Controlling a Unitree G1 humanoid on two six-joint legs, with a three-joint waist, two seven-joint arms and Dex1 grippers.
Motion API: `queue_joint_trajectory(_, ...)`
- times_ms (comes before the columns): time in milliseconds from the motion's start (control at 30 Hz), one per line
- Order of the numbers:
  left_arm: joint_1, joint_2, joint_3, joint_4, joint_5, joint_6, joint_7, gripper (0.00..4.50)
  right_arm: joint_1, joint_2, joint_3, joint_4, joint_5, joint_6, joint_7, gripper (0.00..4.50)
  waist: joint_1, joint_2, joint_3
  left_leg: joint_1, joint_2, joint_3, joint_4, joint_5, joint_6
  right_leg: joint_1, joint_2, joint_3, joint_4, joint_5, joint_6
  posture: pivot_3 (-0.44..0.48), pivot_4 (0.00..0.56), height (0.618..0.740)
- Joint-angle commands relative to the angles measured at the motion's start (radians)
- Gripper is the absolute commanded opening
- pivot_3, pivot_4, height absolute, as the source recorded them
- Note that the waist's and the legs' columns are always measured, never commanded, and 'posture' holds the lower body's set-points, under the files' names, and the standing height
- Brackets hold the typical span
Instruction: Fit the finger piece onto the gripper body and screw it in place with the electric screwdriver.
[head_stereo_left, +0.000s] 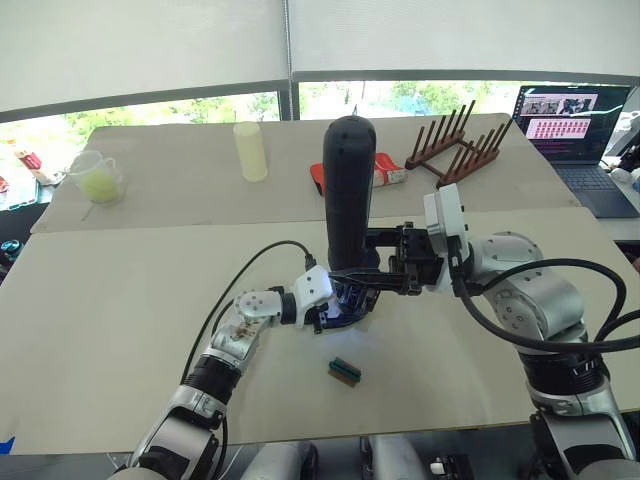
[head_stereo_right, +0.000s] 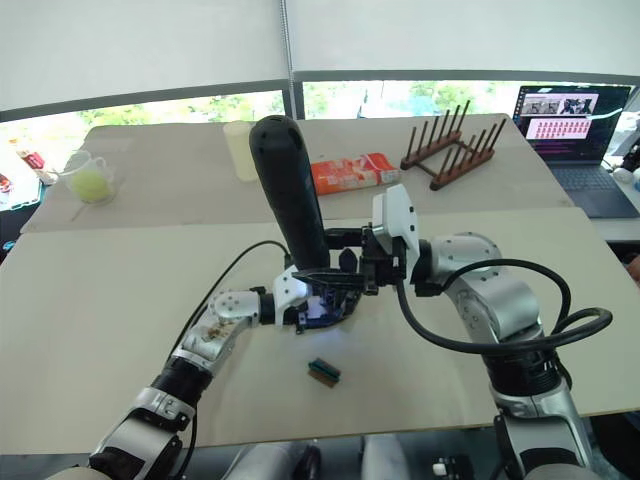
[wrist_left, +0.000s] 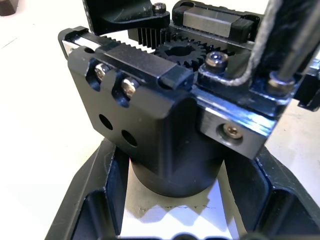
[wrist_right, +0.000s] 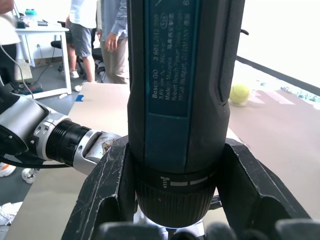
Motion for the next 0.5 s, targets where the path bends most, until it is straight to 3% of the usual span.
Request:
queue_joint_trajectory(33, -0.01, 0.01, 0.016, -0.036, -0.016, -0.006, -0.003, 2.27, -0.003, -0.031, 0.004, -0.007, -0.006, 0.069, -0.008, 1.9, 0.0, 0.0, 0.0, 0.0, 0.0, 0.0, 0.0, 0.0, 0.0, 0.0, 0.0, 0.0, 0.0, 0.0, 0.0, 0.0, 0.15, 0.74)
queue_joint_trajectory(300, 0.004, 0.006, 0.008, -0.035, -0.013, 0.007, -0.001, 2.27, -0.151, 0.024, -0.102, -0.133, 0.185, 0.177, -0.103, 1.9, 0.0, 0.0, 0.0, -0.006, 0.0, 0.0, 0.0, 0.0, 0.0, -0.005, -0.001, 0.0, 0.0, 0.0, 0.0, 0.0, 0.15, 0.74)
queue_joint_trajectory(500, 0.002, -0.002, 0.008, -0.03, -0.014, 0.026, 0.004, 2.27, -0.156, 0.03, -0.125, -0.172, 0.237, 0.203, -0.129, 1.9, 0.0, 0.0, 0.0, -0.006, 0.0, 0.0, 0.001, 0.0, 0.0, -0.005, -0.001, -0.001, -0.001, 0.0, 0.0, 0.0, 0.15, 0.74)
